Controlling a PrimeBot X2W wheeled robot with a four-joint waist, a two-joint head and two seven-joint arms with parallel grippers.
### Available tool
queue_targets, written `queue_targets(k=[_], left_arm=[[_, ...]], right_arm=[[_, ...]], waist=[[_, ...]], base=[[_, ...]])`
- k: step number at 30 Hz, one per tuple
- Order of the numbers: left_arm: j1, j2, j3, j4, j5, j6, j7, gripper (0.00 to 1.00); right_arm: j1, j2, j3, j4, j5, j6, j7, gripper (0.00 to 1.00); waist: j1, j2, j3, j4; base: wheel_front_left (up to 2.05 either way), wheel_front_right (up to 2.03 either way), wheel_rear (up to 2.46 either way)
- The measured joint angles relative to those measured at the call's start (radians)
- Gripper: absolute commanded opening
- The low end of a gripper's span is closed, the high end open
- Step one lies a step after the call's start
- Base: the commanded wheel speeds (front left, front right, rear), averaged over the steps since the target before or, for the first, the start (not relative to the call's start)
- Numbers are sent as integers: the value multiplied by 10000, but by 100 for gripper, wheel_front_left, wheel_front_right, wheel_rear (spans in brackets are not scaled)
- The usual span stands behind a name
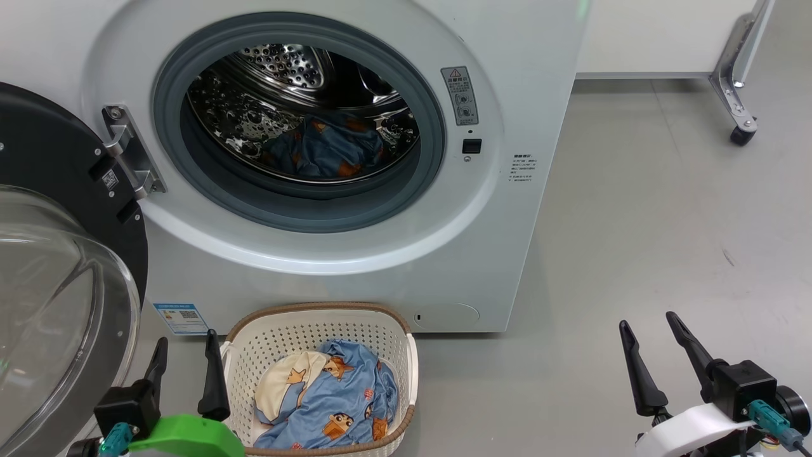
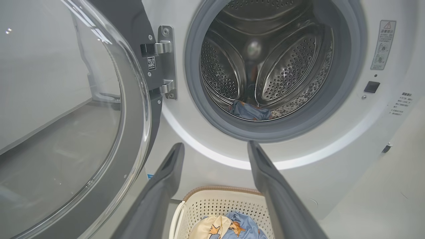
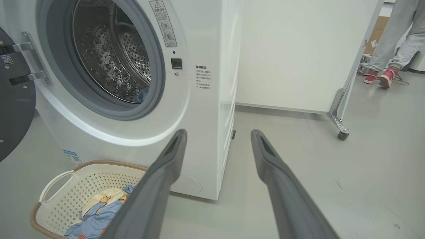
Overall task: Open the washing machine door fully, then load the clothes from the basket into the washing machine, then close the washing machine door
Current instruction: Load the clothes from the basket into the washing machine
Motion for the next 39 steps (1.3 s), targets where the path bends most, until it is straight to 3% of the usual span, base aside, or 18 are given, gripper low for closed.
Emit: queue_targets(k=[19, 31, 39], left_arm=[[773, 36, -433, -504, 196, 224, 59, 100], [578, 98, -140, -570, -564, 186, 1289, 100], [-216, 798, 140, -272, -525, 334, 2387, 100]], right_arm=[[-86, 430, 274, -267, 0, 0, 0, 100], [-780, 963, 529, -395, 0, 0, 0, 100], [-1347, 1189, 769, -451, 0, 0, 0, 100]], waist=[[0, 0, 739, -759], [0, 0, 1909, -1817], [1, 0, 2839, -2593]], base=[[0, 0, 0], [0, 0, 0], [0, 0, 0]])
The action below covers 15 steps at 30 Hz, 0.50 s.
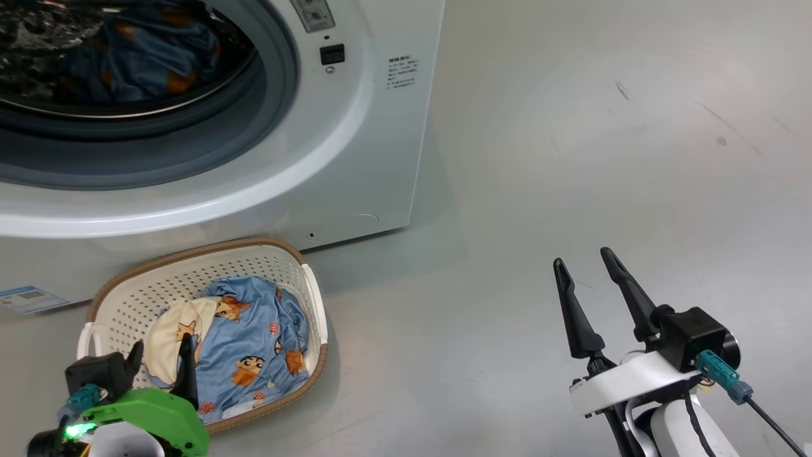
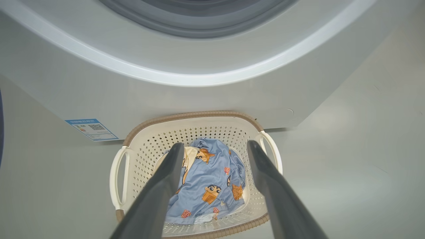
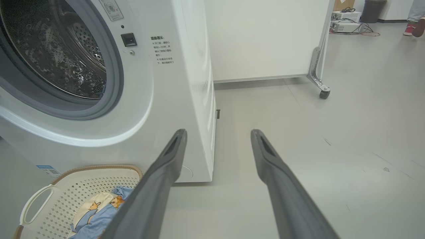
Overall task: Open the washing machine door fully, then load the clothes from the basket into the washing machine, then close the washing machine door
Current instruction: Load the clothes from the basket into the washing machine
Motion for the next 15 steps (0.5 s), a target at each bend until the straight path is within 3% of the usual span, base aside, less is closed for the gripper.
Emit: queue_targets(k=[15], left_arm=[[-1047, 1001, 416, 1473, -251, -23, 1985, 100]], right_arm=[[-935, 134, 466, -29, 77, 0, 0, 100]], waist=[[1, 0, 1708, -1309]], base=[[0, 0, 0]])
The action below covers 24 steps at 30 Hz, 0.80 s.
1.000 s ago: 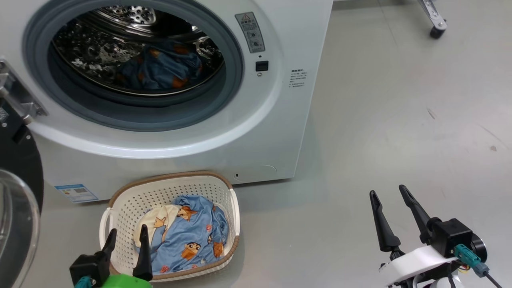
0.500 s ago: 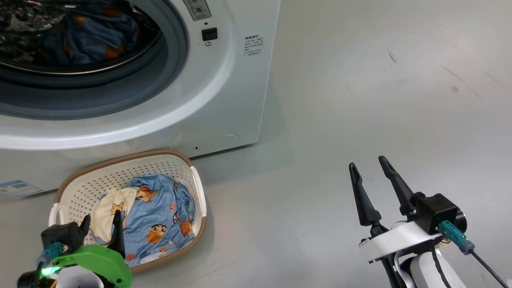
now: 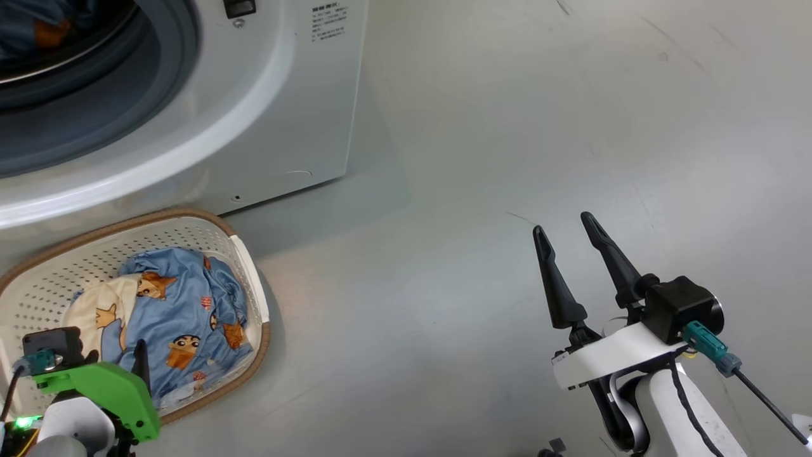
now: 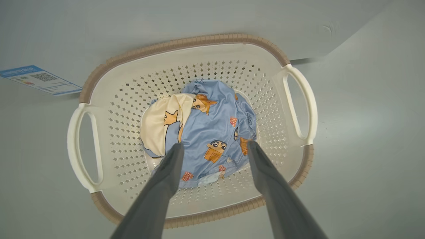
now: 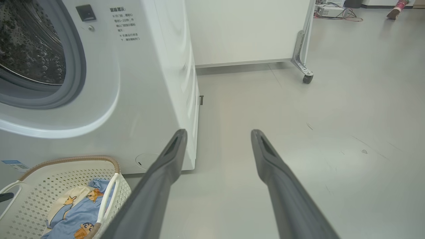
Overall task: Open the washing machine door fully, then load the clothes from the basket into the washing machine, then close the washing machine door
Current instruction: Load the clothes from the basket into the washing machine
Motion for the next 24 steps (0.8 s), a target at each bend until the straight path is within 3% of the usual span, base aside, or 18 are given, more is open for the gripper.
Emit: queue_targets(k=[9, 24], left_arm=[[-975, 263, 318, 999, -560, -146, 872, 100], [-2389, 903, 825, 2230, -940, -213, 1666, 100]], right_arm=[[-410, 88, 4, 2, 27, 0, 0, 100], [-746, 115, -104, -117, 19, 0, 0, 100]], waist=[[0, 0, 935, -608], [0, 0, 2049, -879]], base=[[0, 0, 0], [0, 0, 0]])
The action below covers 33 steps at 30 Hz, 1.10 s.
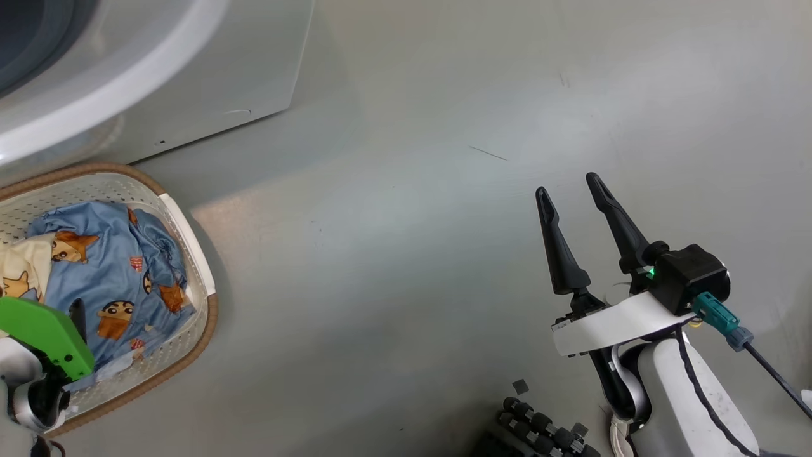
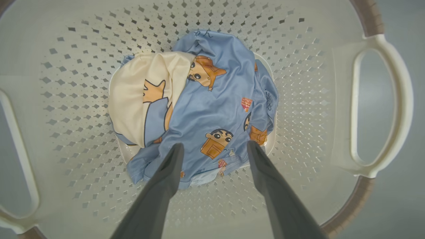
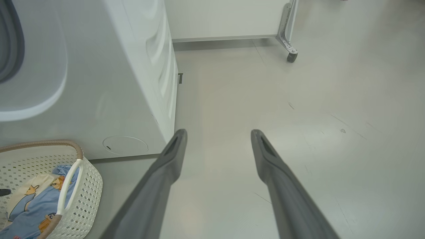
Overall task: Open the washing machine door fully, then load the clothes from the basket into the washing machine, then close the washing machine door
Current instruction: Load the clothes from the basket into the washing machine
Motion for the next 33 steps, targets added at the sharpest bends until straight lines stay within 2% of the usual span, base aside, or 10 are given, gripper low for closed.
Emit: queue_targets(k=[15, 33], left_arm=[[-1649, 679, -59, 660, -40, -125, 314, 100], [-2817, 1139, -276, 1365, 343, -284, 255, 100]], right_arm=[[-396, 31, -125, -272, -10, 0, 0, 100], [-699, 36, -234, -466, -10, 0, 0, 100]], waist=[[-1, 0, 1463, 43], [-1, 0, 2673, 90]], base=[[0, 0, 0], [0, 0, 0]])
